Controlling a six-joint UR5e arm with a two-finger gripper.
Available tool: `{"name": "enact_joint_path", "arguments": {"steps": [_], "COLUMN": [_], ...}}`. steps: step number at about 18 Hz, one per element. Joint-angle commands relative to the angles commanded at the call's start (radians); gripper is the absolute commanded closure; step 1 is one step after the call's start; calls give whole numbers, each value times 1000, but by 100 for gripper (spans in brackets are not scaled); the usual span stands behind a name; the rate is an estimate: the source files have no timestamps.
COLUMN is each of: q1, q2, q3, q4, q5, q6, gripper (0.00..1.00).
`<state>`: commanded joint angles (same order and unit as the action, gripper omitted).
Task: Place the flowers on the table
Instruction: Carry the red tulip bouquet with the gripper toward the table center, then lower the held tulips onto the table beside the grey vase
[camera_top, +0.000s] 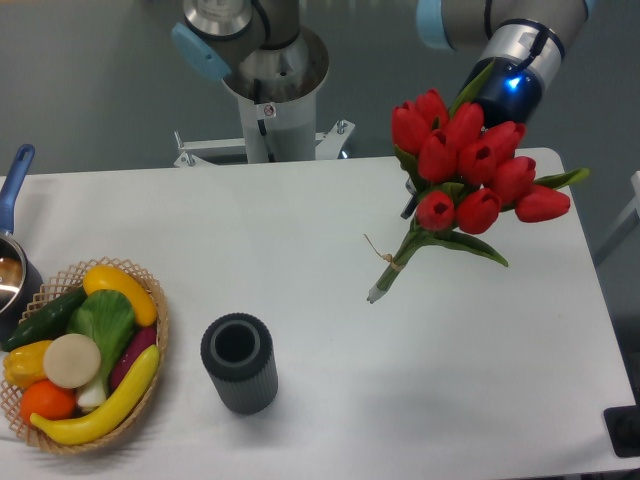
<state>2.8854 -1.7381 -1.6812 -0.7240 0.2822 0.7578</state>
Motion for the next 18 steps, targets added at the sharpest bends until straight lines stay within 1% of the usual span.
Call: {"name": "enact_joint_path", "arguments": {"steps": [1, 4, 9, 12, 13, 15, 18], "q1": [-2, -3, -23, -49, -57, -81, -159], "q2": [5, 28, 63, 68, 68, 84, 81], "q3": [0, -5, -17, -28, -29, -47, -74], "q4": [0, -2, -5, -3, -5, -5, -8], "q5": [11, 89, 303, 388, 417, 529, 720], "q6": [0, 2, 18, 26, 47, 89, 187], "gripper": [55, 55, 55, 55, 55, 55, 55]}}
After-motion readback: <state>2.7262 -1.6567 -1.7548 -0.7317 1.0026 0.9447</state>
